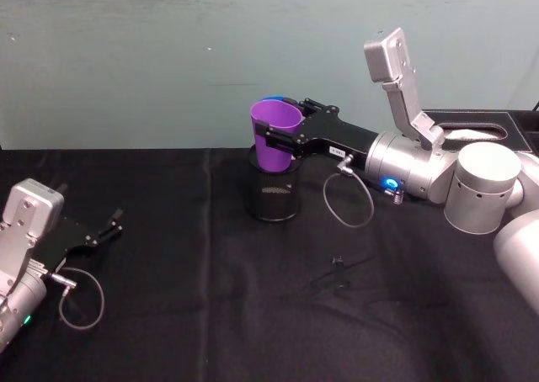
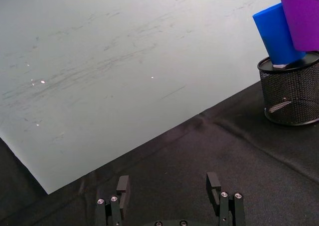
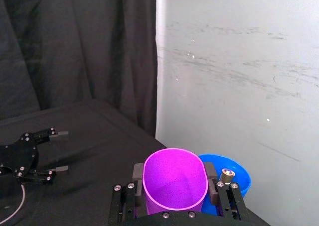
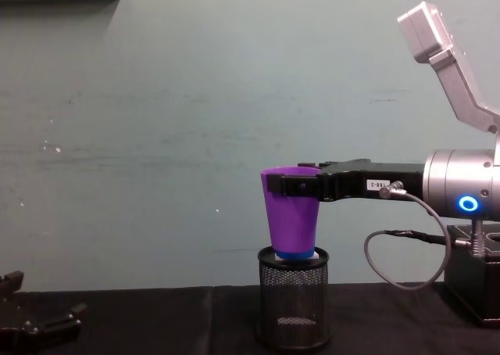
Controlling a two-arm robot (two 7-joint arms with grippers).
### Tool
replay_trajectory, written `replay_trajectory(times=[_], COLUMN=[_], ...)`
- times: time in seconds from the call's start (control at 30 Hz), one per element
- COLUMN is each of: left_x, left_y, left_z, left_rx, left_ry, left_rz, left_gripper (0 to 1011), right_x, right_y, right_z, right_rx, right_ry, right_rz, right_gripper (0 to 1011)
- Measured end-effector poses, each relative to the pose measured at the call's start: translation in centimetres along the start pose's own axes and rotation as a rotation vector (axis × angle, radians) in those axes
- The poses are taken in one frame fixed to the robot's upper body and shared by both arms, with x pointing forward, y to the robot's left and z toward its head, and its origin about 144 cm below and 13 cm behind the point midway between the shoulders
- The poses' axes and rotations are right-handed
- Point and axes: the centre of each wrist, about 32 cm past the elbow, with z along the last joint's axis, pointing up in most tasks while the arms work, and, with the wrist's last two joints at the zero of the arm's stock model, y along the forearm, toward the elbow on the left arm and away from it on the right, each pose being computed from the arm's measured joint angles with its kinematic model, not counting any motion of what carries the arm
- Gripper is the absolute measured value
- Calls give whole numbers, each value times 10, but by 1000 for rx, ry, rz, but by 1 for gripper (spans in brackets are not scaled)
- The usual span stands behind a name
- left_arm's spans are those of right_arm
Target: Pick up one cup with a gripper and tap it against the other cup.
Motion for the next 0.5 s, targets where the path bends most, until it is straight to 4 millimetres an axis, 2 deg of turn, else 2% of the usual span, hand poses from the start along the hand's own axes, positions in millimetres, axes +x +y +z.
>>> replay_trajectory(times=[0.5], left_x=[0], left_y=[0], left_z=[0], left_rx=[0], left_ry=[0], left_rz=[0], left_gripper=[1000], right_x=[0], right_y=[0], right_z=[0], right_rx=[0], right_ry=[0], right_rz=[0], right_gripper=[728])
